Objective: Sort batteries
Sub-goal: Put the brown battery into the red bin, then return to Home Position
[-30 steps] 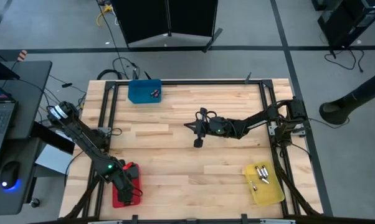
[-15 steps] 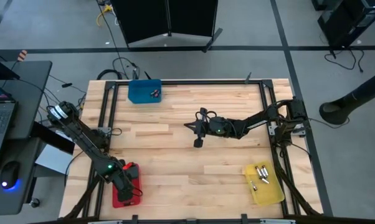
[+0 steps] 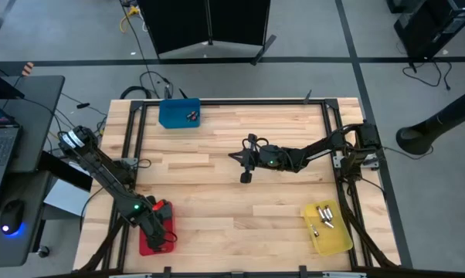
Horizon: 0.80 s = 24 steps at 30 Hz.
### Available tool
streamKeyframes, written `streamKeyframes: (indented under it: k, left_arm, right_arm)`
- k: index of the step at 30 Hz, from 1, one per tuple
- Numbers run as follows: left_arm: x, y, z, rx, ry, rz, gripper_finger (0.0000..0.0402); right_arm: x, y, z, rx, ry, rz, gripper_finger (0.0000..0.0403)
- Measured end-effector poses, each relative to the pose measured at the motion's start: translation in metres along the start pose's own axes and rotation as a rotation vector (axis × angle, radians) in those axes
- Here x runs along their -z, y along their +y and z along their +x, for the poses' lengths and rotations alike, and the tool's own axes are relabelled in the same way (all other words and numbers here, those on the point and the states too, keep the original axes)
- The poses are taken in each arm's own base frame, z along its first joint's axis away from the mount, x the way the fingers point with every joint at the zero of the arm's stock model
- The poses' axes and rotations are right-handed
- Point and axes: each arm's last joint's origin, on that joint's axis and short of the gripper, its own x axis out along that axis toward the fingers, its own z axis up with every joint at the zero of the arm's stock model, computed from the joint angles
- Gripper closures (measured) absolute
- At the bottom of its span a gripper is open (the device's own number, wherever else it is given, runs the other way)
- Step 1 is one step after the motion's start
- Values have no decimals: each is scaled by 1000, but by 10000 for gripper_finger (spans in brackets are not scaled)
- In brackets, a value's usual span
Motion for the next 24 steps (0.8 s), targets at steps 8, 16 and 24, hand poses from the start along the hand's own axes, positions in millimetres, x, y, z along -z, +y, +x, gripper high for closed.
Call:
streamKeyframes:
  k: [8,16,24]
  left_arm:
    - [0,0,0,1,3,-2,280]
    - [-1,-6,-8,1,18,25,272]
    - [-5,-8,-29,-170,-77,60,302]
  right_arm:
    - [0,0,0,0,0,0,390]
    - [0,0,0,0,-2,0,389]
    - [-1,0,0,1,-7,2,389]
